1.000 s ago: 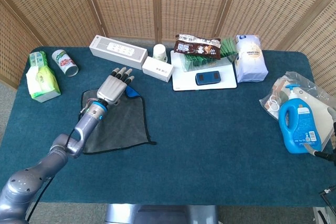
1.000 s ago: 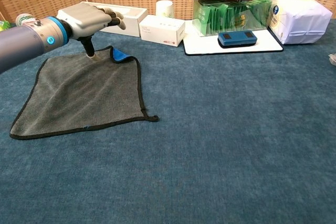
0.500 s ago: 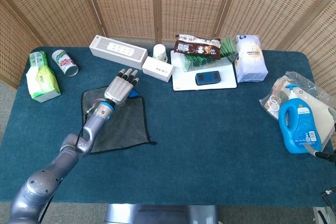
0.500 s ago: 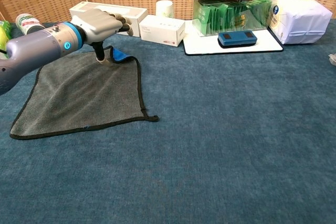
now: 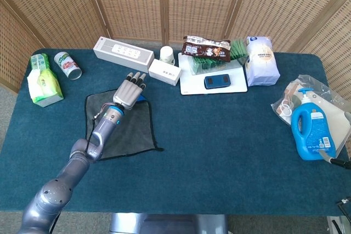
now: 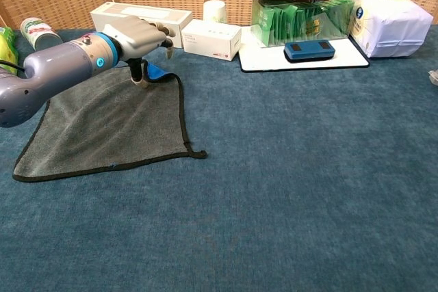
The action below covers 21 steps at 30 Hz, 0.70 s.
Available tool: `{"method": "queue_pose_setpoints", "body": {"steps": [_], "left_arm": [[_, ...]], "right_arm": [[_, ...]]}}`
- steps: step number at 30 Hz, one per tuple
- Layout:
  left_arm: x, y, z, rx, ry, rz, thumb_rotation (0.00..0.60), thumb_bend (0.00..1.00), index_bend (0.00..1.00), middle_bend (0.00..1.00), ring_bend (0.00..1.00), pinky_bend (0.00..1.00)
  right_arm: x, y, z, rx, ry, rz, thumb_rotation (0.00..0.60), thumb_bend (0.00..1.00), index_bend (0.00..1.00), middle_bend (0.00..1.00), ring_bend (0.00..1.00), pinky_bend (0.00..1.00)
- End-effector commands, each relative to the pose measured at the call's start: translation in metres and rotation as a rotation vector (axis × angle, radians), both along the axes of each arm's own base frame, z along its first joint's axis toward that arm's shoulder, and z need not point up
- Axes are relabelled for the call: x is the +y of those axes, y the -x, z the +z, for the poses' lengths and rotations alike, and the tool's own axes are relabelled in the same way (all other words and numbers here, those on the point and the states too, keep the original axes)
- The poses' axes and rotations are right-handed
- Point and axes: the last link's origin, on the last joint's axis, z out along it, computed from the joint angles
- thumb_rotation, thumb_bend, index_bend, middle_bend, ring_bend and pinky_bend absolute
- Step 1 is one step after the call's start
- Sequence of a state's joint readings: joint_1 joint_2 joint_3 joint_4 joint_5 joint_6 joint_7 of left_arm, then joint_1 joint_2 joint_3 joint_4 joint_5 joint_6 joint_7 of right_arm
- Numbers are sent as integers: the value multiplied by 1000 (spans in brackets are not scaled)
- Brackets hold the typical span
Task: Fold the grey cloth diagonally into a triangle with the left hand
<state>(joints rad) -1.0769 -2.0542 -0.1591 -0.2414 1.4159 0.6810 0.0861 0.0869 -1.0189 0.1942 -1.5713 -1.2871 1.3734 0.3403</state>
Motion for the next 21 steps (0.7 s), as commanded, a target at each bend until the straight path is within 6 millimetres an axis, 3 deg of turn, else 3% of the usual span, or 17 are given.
{"method": "queue_pose_setpoints", "body": {"steps": [1, 11, 21], "left_arm": [[0, -2, -2, 11, -1, -4, 600, 333, 320, 0, 14, 166], [1, -6, -7, 48, 2, -6, 600, 391, 354, 0, 14, 171], [3, -6, -8, 80, -8, -6, 600, 472, 493, 0, 18, 196]], "right_arm": [[0, 1, 1, -2, 2, -1, 600, 51, 0, 0, 0, 0], [2, 0, 2, -2, 5, 2, 600, 53, 0, 0, 0, 0], [2, -1, 1, -13, -5, 10, 600, 53, 0, 0, 0, 0]]}}
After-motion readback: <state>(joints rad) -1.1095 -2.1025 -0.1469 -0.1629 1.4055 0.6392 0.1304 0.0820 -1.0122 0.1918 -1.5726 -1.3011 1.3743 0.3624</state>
